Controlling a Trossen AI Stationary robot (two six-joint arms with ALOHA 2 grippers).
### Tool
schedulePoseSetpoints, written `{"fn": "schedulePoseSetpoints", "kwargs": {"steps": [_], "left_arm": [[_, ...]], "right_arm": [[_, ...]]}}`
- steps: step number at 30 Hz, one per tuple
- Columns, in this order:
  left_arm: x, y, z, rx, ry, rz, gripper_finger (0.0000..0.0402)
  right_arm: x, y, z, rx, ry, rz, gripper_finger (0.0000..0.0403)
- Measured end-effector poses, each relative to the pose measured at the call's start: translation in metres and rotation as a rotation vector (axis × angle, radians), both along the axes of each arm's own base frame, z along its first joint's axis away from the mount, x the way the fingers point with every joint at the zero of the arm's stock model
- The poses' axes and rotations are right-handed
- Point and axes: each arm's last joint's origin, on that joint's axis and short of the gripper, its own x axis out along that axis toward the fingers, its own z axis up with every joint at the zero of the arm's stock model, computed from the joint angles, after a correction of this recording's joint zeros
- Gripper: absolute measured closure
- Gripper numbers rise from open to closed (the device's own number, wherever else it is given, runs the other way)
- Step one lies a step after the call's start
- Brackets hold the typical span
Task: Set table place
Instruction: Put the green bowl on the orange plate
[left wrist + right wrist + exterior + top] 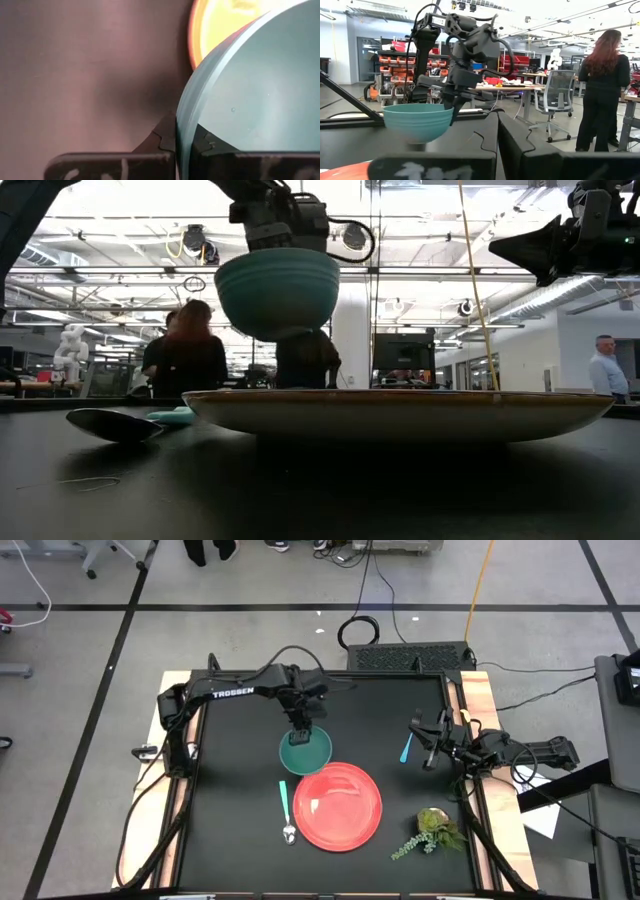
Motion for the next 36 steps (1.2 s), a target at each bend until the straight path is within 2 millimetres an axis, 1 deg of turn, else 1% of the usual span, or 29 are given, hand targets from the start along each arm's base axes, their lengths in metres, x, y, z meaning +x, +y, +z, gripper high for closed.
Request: {"fn": "schedulePoseSetpoints", "kwargs": {"steps": [7,9,19,23,30,33,36], "left_arm": [[0.008,-0.027,0.000,0.000,-0.005,-0.069,0.0398],[0.010,-0.031,0.000,0.004,-0.017,-0.082,0.0397],[0.012,-0.035,0.001,0.004,-0.026,-0.080,0.0394],[0.015,-0.041,0.001,-0.002,-0.032,-0.065,0.0397],[0.028,-0.063,0.006,-0.009,-0.085,-0.079,0.0398],[0.037,-0.069,0.011,-0.014,-0.109,-0.078,0.0395],[0.046,-0.073,0.021,-0.011,-0.136,-0.087,0.0398]], "right_arm": [[0.000,0.000,0.000,0.000,0.000,0.000,0.0403],[0.000,0.000,0.000,0.000,0.000,0.000,0.0403],[0.000,0.000,0.000,0.000,0.000,0.000,0.0403],[0.000,0.000,0.000,0.000,0.000,0.000,0.0403],[0.000,0.000,0.000,-0.001,0.000,0.000,0.0403],[0.000,0.000,0.000,0.000,-0.001,0.000,0.0403],[0.000,0.000,0.000,0.000,-0.003,0.000,0.0403]]}}
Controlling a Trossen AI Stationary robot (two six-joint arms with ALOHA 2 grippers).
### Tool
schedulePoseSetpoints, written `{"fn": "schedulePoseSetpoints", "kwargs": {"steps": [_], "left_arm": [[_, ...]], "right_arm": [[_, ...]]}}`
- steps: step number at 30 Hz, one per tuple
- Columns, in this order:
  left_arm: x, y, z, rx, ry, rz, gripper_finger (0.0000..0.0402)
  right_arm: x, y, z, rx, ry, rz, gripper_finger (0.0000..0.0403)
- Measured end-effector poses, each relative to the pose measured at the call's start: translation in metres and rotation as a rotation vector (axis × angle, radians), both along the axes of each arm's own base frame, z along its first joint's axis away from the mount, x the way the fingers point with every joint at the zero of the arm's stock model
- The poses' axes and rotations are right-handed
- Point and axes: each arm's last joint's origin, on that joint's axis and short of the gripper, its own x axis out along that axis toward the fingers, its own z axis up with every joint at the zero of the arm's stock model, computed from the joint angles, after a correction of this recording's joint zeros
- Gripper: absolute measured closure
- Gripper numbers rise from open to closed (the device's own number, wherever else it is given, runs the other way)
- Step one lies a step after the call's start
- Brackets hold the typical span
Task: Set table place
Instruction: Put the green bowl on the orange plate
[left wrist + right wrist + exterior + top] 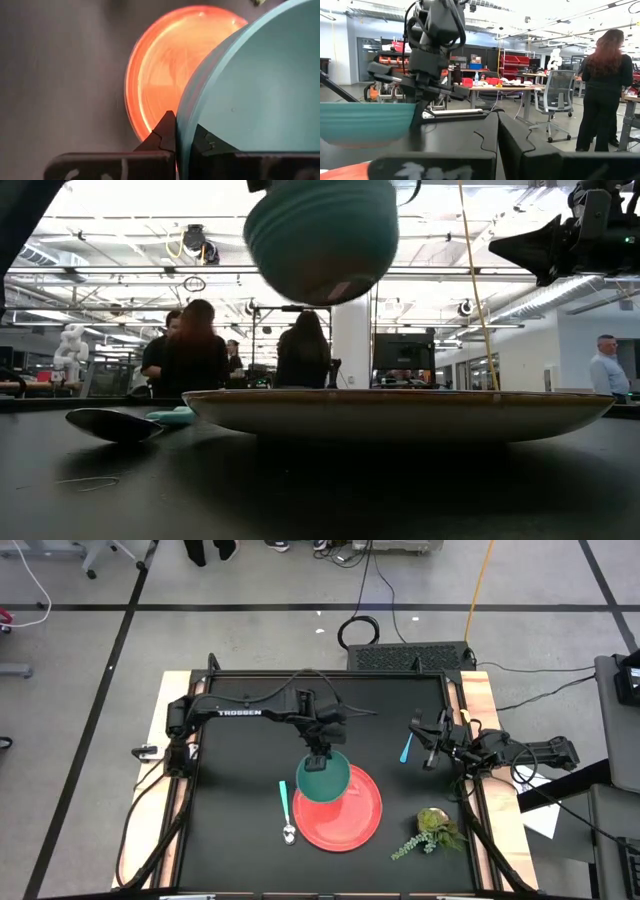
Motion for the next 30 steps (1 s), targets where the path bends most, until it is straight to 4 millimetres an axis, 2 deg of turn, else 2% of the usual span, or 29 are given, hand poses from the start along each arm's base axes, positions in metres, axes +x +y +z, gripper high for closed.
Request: {"fn": "schedulePoseSetpoints", "kwargs": {"steps": [3,6,14,19,30], "left_arm": [[0.009,-0.001,0.006,-0.004,-0.019,0.008,0.0396],[0.016,-0.003,0.004,-0.007,0.004,0.004,0.0396],[0.030,-0.009,-0.027,-0.005,0.104,-0.004,0.0398],[0.031,-0.010,-0.043,0.036,0.187,0.005,0.0395],[0.032,-0.016,-0.042,0.037,0.186,-0.008,0.0397]], "right_arm": [[0.000,0.000,0.000,0.000,0.001,0.000,0.0403],[0.000,0.000,-0.001,0.000,0.007,0.000,0.0403],[0.000,0.000,-0.001,0.000,0.006,0.000,0.0403],[0.000,0.000,0.000,0.000,0.005,0.000,0.0403],[0.000,0.000,0.000,0.005,0.002,0.001,0.0403]]}}
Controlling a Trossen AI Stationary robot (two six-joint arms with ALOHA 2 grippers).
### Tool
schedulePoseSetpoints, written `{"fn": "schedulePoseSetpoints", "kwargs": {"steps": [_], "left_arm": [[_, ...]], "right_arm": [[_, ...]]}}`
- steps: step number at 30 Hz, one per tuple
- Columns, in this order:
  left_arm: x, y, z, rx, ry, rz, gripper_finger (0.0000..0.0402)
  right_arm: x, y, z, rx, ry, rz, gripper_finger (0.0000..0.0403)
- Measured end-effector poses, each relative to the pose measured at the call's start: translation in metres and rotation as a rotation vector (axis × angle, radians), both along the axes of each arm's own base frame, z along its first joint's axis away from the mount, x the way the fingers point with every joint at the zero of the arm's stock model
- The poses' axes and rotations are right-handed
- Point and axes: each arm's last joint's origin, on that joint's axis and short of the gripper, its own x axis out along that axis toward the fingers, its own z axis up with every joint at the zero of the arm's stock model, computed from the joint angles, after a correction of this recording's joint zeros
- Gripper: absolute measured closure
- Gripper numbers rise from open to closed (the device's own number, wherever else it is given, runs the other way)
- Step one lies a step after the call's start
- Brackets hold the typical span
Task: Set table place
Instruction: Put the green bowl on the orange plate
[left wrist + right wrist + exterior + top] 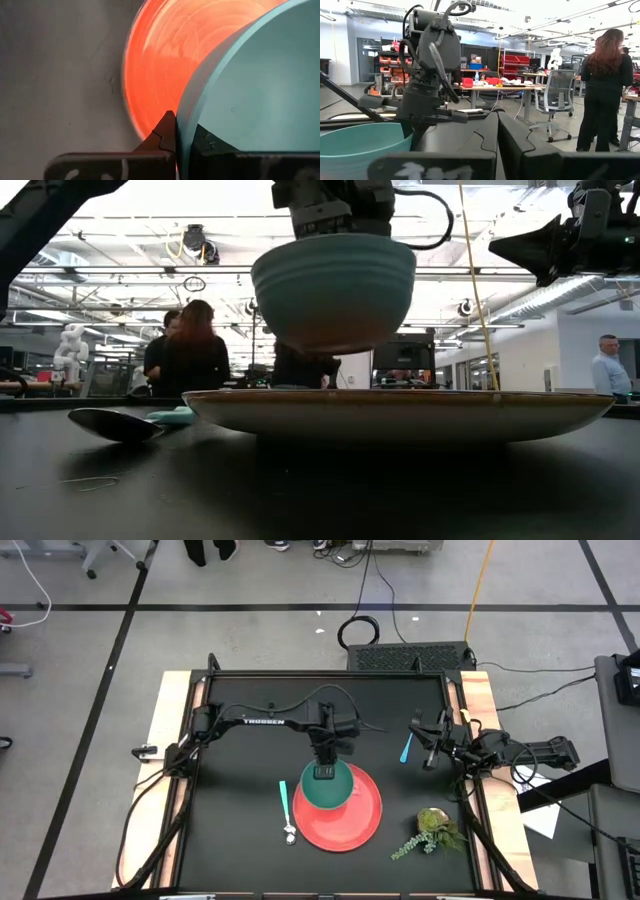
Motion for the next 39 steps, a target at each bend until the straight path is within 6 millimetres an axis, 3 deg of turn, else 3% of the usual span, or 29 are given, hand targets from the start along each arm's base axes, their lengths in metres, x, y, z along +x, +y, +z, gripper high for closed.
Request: {"fn": "schedulePoseSetpoints", "kwargs": {"steps": [15,22,28,39], "left_arm": [[0.011,-0.039,-0.004,-0.035,-0.107,-0.087,0.0395],[0.011,-0.039,-0.009,-0.045,-0.080,-0.052,0.0395],[0.017,-0.039,-0.035,-0.041,-0.010,-0.048,0.0397],[0.019,-0.041,-0.034,-0.045,-0.037,-0.057,0.0394]], "right_arm": [[0.000,0.000,0.000,0.011,-0.003,0.003,0.0403],[0.000,0.000,0.000,0.019,-0.007,0.005,0.0403],[0.000,0.000,0.000,0.019,-0.005,0.005,0.0403],[0.001,0.000,-0.001,0.019,0.002,0.005,0.0403]]}}
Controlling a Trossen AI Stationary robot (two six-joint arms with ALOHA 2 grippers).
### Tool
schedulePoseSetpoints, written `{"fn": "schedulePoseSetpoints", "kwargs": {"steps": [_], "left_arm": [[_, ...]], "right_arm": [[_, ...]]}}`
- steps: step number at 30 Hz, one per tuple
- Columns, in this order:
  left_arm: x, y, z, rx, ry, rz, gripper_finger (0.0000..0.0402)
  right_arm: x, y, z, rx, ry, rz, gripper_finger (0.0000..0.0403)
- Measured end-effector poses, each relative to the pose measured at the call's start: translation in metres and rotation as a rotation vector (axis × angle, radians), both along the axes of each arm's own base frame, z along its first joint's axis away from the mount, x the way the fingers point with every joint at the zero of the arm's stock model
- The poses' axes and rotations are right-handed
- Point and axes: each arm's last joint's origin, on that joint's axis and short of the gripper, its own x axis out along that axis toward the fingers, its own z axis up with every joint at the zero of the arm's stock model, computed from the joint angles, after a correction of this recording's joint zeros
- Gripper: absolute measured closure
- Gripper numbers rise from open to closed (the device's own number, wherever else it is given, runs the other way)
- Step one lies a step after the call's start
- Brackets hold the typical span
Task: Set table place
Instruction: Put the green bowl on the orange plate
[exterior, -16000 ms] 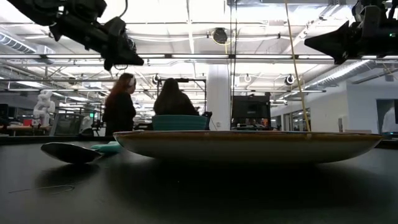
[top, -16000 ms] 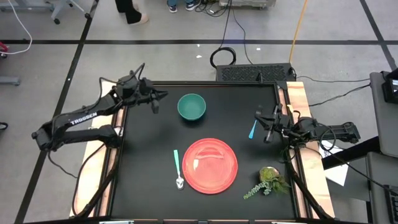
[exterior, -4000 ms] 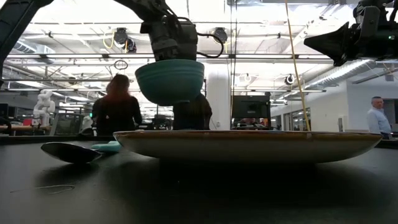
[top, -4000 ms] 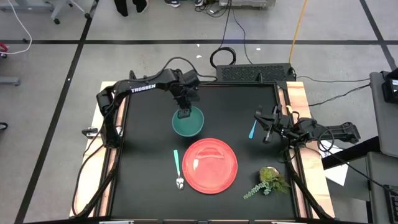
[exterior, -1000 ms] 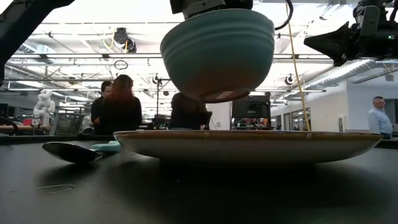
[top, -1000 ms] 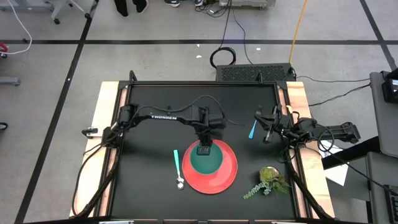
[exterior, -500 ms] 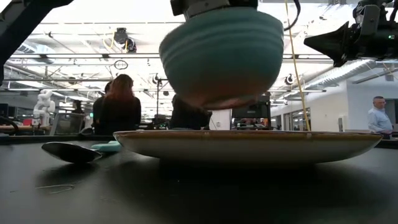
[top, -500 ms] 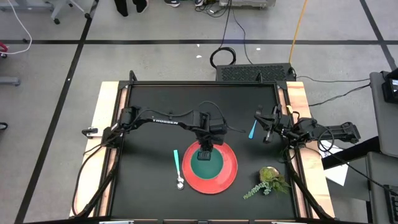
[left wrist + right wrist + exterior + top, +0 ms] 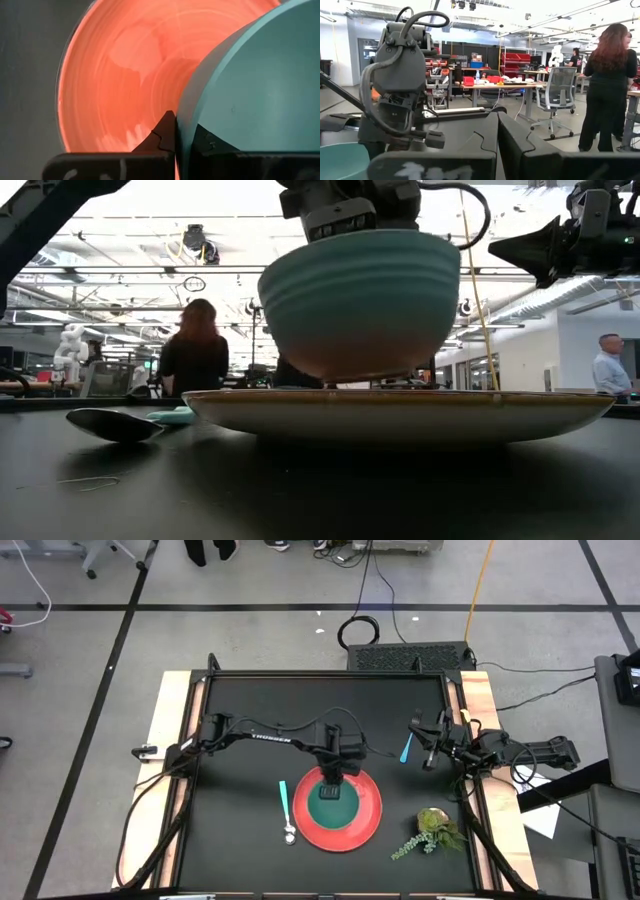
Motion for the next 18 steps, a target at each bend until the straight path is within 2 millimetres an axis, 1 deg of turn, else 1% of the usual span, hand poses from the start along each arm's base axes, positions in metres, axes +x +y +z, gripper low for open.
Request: {"fn": "schedulePoseSetpoints", "kwargs": {"steps": [9,14,18], "left_arm": [[0.0019,0.0010,-0.0066,-0.001,0.010,0.001,0.0397],[0.0017,0.0003,-0.0055,-0.001,0.008,0.000,0.0391],[0.0028,-0.0019,-0.0053,0.001,-0.007,-0.012,0.0397]], "right_arm": [[-0.0001,0.0000,0.0003,0.000,-0.003,0.000,0.0403],[-0.0001,0.0000,0.0003,0.001,-0.004,0.000,0.0403],[-0.0001,0.0000,0.0003,0.001,-0.004,0.000,0.0403]]}}
